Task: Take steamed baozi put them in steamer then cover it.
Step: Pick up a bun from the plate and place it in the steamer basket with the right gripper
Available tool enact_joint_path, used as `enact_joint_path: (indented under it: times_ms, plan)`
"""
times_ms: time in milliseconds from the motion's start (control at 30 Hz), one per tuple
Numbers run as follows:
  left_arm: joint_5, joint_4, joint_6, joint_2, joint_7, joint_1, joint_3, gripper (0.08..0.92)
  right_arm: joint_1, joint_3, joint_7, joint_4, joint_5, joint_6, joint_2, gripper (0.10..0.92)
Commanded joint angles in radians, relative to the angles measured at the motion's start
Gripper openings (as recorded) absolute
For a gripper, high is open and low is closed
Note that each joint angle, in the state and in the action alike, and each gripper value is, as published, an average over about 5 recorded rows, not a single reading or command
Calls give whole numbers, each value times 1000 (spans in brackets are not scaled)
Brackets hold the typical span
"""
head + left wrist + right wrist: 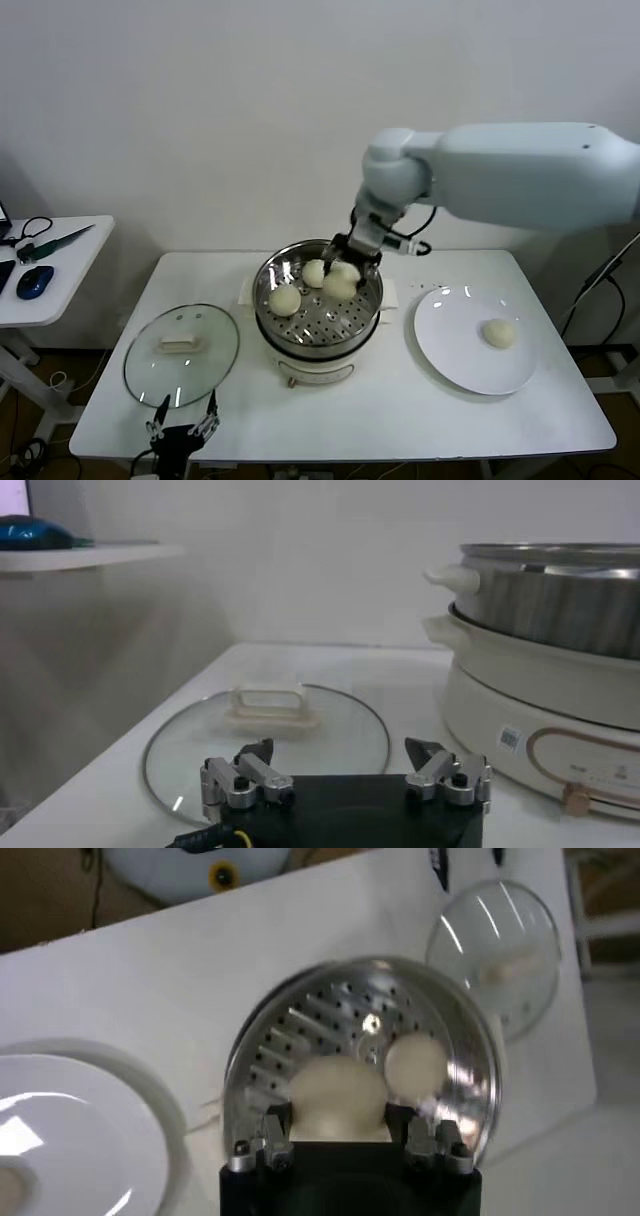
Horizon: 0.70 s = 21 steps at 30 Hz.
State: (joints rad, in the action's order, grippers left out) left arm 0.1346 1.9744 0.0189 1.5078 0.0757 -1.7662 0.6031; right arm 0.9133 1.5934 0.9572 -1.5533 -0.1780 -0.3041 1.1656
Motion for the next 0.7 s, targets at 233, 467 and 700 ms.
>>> enact_joint_path:
  times_ms: [233, 467, 700]
  plan:
    - [7, -1, -11, 0, 5, -11, 6, 823, -248, 2, -107, 53, 300, -62, 122, 628]
    - [11, -3, -13, 0, 8, -12, 7, 823, -277, -7, -125, 66, 308, -40, 126, 628]
    - [10, -1, -12, 0, 11, -12, 6, 823, -248, -21, -115, 83, 306, -60, 107, 721]
